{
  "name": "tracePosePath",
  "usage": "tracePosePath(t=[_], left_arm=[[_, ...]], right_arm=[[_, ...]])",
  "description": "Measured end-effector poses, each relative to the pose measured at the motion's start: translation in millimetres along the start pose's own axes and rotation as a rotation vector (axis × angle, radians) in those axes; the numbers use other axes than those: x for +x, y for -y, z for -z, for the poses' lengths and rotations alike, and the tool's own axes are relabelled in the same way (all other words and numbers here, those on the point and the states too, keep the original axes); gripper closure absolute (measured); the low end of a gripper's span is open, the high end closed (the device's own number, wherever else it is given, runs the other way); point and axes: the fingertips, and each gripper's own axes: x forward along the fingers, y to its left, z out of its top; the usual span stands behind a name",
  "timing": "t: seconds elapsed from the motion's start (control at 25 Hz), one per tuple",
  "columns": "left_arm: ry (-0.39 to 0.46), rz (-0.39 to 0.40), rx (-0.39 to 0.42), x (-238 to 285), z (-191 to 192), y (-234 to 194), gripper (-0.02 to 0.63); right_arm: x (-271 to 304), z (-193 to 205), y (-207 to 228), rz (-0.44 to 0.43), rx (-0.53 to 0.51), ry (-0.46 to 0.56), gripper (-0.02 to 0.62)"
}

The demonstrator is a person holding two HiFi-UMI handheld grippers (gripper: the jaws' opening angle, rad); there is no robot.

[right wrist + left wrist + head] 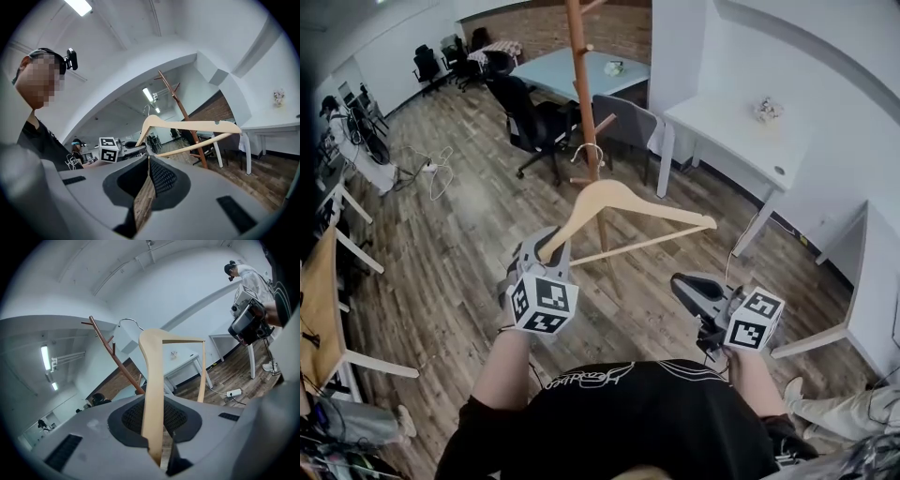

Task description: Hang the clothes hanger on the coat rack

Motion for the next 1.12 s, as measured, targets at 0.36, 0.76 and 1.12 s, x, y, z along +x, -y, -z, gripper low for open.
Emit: tracePosePath(t=[0.36, 0.76, 1.12], left_arm=[[0.003, -0.041, 0.005, 43.2, -16.6, -29.2, 0.547], [0.000, -0.120, 0.016, 120.8, -48.3, -79.5, 0.548], [0.003, -0.160, 0.048, 167.5, -71.3, -113.5, 0.547]], right_arm=[[18.1, -20.2, 49.5, -0.018, 0.003, 0.005, 0.552], [64.0, -67.5, 137.1, -0.105, -0.011, -0.010, 0.552], [103.2, -90.0, 200.5, -0.166, -0.007, -0.040, 0.552]])
